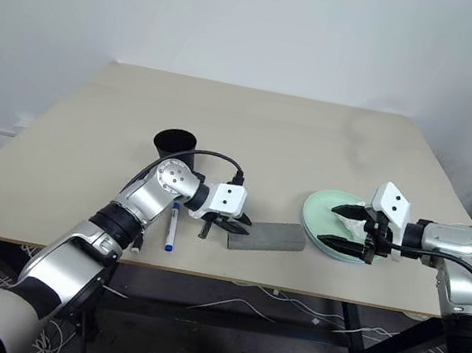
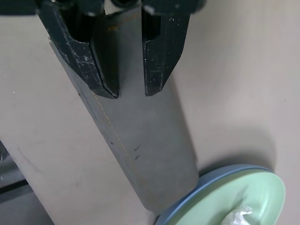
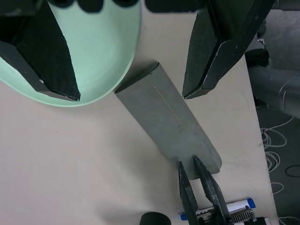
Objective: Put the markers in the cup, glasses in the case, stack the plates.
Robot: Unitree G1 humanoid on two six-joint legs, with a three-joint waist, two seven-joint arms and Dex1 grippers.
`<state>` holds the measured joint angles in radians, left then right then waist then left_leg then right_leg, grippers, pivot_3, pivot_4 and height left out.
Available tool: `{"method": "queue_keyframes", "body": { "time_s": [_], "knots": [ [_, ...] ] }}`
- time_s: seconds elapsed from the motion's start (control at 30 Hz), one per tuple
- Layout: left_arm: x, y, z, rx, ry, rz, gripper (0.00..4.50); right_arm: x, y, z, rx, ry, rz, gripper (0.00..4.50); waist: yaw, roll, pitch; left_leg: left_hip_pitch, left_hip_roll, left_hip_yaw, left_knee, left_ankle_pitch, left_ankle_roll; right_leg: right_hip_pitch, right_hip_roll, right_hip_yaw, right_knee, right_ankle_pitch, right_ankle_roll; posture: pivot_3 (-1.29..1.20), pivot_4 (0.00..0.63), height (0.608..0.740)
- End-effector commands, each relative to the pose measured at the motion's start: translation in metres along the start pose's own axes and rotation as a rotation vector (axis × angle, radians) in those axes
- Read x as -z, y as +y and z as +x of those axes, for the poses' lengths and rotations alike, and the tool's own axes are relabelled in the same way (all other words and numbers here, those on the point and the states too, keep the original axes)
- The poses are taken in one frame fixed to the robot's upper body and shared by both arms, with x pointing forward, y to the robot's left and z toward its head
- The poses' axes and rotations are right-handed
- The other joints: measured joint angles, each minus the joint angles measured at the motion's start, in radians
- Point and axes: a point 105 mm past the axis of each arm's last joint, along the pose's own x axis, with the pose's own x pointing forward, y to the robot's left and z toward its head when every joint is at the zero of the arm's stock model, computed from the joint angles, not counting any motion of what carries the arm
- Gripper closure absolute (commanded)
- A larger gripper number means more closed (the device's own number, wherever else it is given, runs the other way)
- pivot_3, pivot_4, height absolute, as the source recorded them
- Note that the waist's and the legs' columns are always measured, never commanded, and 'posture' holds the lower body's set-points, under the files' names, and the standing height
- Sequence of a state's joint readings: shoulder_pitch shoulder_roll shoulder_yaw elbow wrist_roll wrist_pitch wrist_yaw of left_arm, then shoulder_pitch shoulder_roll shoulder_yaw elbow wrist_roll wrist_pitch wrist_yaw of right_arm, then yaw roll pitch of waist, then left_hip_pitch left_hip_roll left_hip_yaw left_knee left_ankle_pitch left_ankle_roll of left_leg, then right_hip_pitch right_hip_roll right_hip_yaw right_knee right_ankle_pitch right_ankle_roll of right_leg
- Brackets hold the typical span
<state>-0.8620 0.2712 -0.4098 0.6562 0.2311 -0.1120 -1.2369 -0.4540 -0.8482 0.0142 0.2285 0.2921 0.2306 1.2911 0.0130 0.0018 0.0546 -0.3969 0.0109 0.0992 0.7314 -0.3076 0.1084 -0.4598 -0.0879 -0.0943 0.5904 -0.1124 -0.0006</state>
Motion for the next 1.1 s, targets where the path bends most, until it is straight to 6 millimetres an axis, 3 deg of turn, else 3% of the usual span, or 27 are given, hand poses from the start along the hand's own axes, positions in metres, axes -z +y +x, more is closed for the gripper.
{"method": "queue_keyframes", "body": {
  "time_s": [0.03,0.23,0.5,0.67,0.77,1.07,1.1],
  "knots": [
    [0.010,-0.008,0.003,0.013,0.041,0.013,3.62,-0.011,-0.007,-0.008,0.031,-0.013,-0.043,0.71,0.000,0.000,0.000,0.000,0.000,0.000,0.000,0.000,0.000,0.000,0.000,0.000,0.000,0.000,0.000,0.00,0.000,0.740],
    [0.004,0.005,-0.012,-0.050,0.011,-0.005,3.62,-0.012,-0.007,-0.009,0.025,-0.015,-0.043,0.71,0.000,0.001,-0.001,0.001,0.000,0.000,0.000,0.000,0.000,0.001,0.000,0.000,0.000,0.000,0.000,0.00,0.000,0.740],
    [-0.009,0.020,-0.061,-0.132,-0.057,-0.066,3.62,-0.013,-0.006,-0.007,0.005,-0.016,-0.041,0.71,-0.005,0.002,0.000,0.000,0.001,0.001,0.000,0.000,-0.001,-0.001,0.001,0.001,0.000,0.000,0.000,0.00,0.000,0.740],
    [-0.032,0.023,-0.095,-0.255,-0.155,-0.157,3.62,-0.013,-0.006,-0.005,-0.013,-0.016,-0.043,0.71,-0.005,0.002,0.000,-0.001,0.001,0.001,0.000,0.000,-0.001,-0.001,0.001,0.001,0.000,0.000,0.000,0.00,0.000,0.740],
    [-0.035,0.023,-0.101,-0.326,-0.159,-0.290,3.62,-0.013,-0.006,-0.003,-0.024,-0.015,-0.045,0.71,-0.006,0.002,0.000,0.000,0.001,0.000,0.000,0.000,-0.001,0.000,0.001,0.001,0.000,0.000,0.000,0.00,0.000,0.740],
    [-0.013,0.016,-0.091,-0.497,0.058,-0.647,3.62,-0.015,-0.009,0.000,-0.052,-0.007,-0.056,0.71,-0.009,0.002,0.000,0.002,0.000,0.000,0.000,0.001,-0.003,0.001,0.002,0.002,0.001,0.000,0.000,0.00,0.000,0.740],
    [-0.013,0.015,-0.090,-0.495,0.062,-0.718,3.46,-0.016,-0.009,0.000,-0.055,-0.006,-0.057,0.71,-0.009,0.002,0.000,0.002,0.000,0.000,0.000,0.002,-0.003,0.001,0.002,0.002,0.001,0.000,0.000,0.00,0.000,0.740]
  ]
}}
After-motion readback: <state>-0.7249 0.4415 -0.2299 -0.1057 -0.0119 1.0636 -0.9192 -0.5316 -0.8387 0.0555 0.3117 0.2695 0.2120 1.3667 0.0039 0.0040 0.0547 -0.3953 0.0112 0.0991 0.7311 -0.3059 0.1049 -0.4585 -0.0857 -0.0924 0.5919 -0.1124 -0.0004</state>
